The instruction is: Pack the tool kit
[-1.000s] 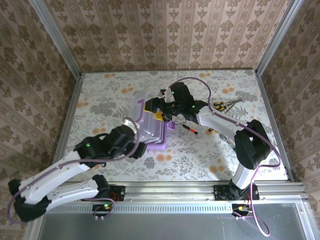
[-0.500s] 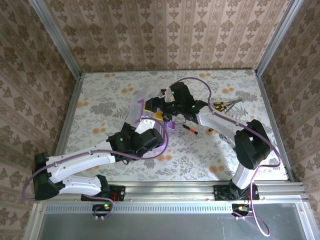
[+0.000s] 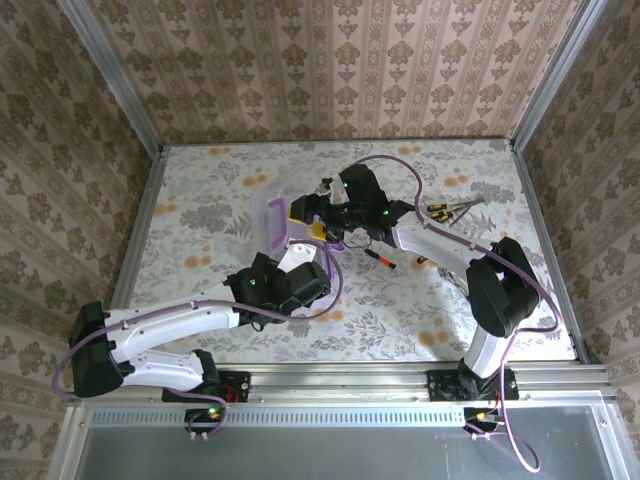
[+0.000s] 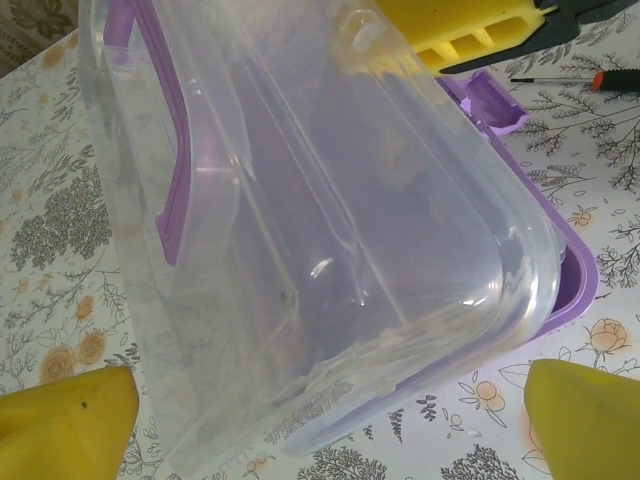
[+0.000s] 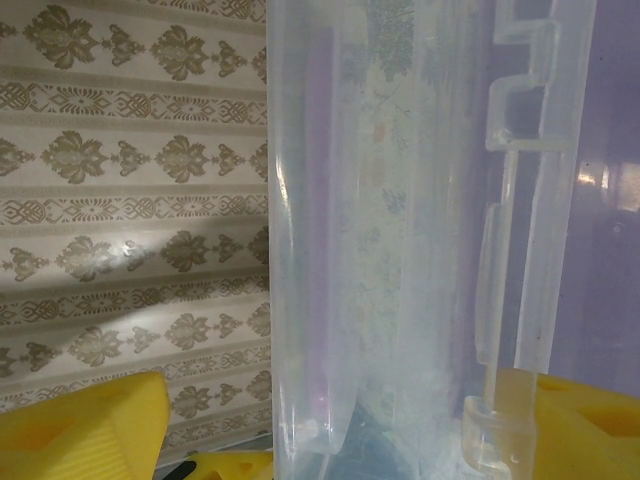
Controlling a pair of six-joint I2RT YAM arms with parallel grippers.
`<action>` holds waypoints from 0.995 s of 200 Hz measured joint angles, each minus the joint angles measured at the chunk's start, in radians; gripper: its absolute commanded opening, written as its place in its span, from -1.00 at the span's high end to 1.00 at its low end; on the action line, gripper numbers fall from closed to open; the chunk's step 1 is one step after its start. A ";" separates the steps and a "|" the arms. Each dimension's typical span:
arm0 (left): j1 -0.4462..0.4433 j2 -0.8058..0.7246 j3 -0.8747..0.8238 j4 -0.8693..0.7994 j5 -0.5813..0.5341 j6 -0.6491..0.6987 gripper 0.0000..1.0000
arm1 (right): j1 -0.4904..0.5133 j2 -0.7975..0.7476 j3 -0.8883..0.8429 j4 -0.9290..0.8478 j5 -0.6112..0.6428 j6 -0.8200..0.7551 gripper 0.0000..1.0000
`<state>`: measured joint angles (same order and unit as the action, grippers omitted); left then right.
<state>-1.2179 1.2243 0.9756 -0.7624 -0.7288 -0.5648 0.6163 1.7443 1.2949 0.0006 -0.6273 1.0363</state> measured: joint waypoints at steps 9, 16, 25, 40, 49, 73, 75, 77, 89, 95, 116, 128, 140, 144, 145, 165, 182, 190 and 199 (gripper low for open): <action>0.000 0.002 0.000 -0.003 -0.001 -0.002 -1.00 | 0.000 0.000 0.000 0.004 -0.002 0.009 -0.68; 0.000 0.007 0.003 -0.011 -0.003 -0.005 -1.00 | 0.000 0.001 0.000 0.012 -0.004 0.017 -0.67; 0.000 0.022 0.011 -0.024 -0.009 -0.014 -1.00 | 0.000 0.003 0.000 0.026 -0.009 0.029 -0.67; 0.000 0.056 0.028 -0.046 -0.023 -0.039 -1.00 | 0.000 0.003 0.000 0.055 -0.014 0.049 -0.67; -0.001 0.076 0.036 -0.059 -0.035 -0.060 -1.00 | 0.001 0.003 0.000 0.070 -0.017 0.063 -0.66; -0.005 0.121 0.051 -0.096 -0.077 -0.118 -1.00 | 0.003 0.003 -0.006 0.117 -0.024 0.099 -0.64; -0.005 0.124 0.053 -0.100 -0.080 -0.123 -1.00 | 0.004 0.003 -0.007 0.120 -0.025 0.101 -0.64; -0.005 0.127 0.054 -0.105 -0.085 -0.130 -1.00 | 0.004 0.003 -0.008 0.125 -0.026 0.104 -0.64; -0.006 0.141 0.062 -0.131 -0.113 -0.165 -1.00 | 0.004 0.003 -0.014 0.139 -0.029 0.120 -0.63; -0.006 0.143 0.064 -0.140 -0.126 -0.181 -1.00 | 0.004 0.003 -0.017 0.145 -0.031 0.124 -0.63; -0.005 0.143 0.066 -0.156 -0.164 -0.214 -1.00 | 0.004 0.003 -0.027 0.161 -0.032 0.133 -0.62; -0.005 0.143 0.066 -0.156 -0.172 -0.220 -0.91 | 0.004 0.003 -0.030 0.164 -0.032 0.139 -0.61; 0.000 0.137 0.063 -0.142 -0.168 -0.218 -0.68 | 0.004 0.003 -0.036 0.178 -0.033 0.143 -0.61; 0.002 0.133 0.059 -0.131 -0.165 -0.220 -0.62 | 0.004 0.003 -0.037 0.180 -0.035 0.146 -0.61; 0.002 0.132 0.058 -0.130 -0.164 -0.219 -0.59 | 0.004 0.003 -0.037 0.180 -0.035 0.146 -0.61; 0.023 0.101 0.031 -0.104 -0.151 -0.199 -0.35 | 0.005 0.003 -0.046 0.189 -0.035 0.150 -0.61; 0.036 0.074 0.011 -0.104 -0.154 -0.187 -0.31 | 0.006 0.003 -0.052 0.196 -0.035 0.154 -0.60; 0.040 0.064 0.003 -0.102 -0.153 -0.187 -0.29 | 0.006 0.003 -0.053 0.198 -0.035 0.158 -0.61; 0.042 0.056 -0.002 -0.097 -0.151 -0.186 -0.26 | 0.006 0.003 -0.053 0.200 -0.035 0.163 -0.60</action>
<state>-1.1763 1.2808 0.9733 -0.8589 -0.8795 -0.7506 0.6228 1.7477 1.2419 0.2001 -0.6621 1.1995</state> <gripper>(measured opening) 0.647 0.802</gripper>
